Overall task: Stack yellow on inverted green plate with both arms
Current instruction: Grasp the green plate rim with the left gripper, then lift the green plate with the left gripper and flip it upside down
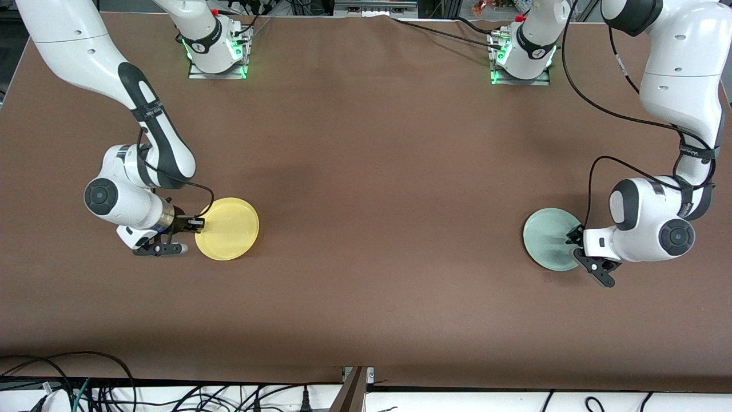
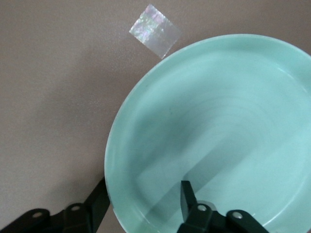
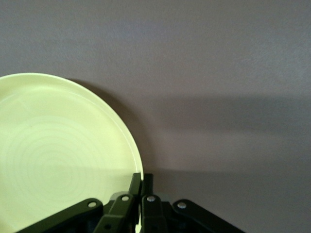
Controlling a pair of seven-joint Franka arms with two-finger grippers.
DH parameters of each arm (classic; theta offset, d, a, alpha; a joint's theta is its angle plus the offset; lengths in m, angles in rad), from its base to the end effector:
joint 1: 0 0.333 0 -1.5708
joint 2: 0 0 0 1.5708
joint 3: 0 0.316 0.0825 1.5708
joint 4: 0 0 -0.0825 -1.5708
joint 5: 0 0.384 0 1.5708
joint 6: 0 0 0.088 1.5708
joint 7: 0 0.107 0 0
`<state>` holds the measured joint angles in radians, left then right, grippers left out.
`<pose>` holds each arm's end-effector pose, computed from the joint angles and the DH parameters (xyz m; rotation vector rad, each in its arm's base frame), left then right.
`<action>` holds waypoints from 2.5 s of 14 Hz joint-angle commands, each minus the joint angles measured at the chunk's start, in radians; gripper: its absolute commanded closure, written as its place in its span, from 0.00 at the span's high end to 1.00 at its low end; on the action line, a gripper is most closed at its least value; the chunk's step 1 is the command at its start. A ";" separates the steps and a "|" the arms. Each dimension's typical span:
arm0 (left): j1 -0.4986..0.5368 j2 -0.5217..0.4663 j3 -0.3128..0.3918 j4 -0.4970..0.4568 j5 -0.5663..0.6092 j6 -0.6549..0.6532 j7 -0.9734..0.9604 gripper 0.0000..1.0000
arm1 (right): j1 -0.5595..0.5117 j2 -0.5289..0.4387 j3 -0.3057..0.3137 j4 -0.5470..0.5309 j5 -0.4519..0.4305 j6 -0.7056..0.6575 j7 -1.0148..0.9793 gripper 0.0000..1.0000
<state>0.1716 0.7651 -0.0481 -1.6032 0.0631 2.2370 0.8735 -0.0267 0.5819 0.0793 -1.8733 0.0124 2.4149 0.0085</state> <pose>0.6731 0.0891 0.1695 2.8529 -1.1744 -0.1859 0.6329 0.0310 0.1975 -3.0901 -0.0348 0.0623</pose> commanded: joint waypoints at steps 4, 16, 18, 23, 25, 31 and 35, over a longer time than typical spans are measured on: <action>-0.003 -0.018 -0.004 0.016 -0.003 -0.030 0.045 0.00 | 0.005 -0.005 0.004 0.057 0.014 -0.003 0.084 0.00; -0.452 -0.103 0.007 0.196 0.570 -0.310 -0.384 0.00 | 0.005 -0.043 0.004 0.069 0.014 -0.037 0.146 0.00; -0.527 -0.093 0.008 0.210 0.651 -0.367 -0.535 0.00 | 0.005 -0.048 0.004 0.075 0.014 -0.057 0.146 0.00; -0.713 -0.058 0.008 0.213 0.912 -0.494 -0.871 0.00 | 0.004 -0.048 0.004 0.109 0.014 -0.132 0.146 0.00; -0.774 -0.049 0.011 0.213 0.914 -0.496 -1.034 0.00 | 0.004 -0.048 0.004 0.109 0.014 -0.134 0.148 0.00; -1.020 0.074 0.057 0.212 0.988 -0.665 -1.416 0.00 | 0.004 -0.050 0.004 0.154 0.014 -0.226 0.143 0.00; -1.046 0.088 0.048 0.236 0.925 -0.657 -1.464 0.19 | 0.002 -0.048 0.002 0.204 0.020 -0.298 0.143 0.00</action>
<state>-0.8885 0.8116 0.0099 -1.4164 1.0605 1.5361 -0.5599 -0.0228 0.5500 0.0811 -1.6917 0.0126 2.1683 0.1494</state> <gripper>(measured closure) 0.969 0.974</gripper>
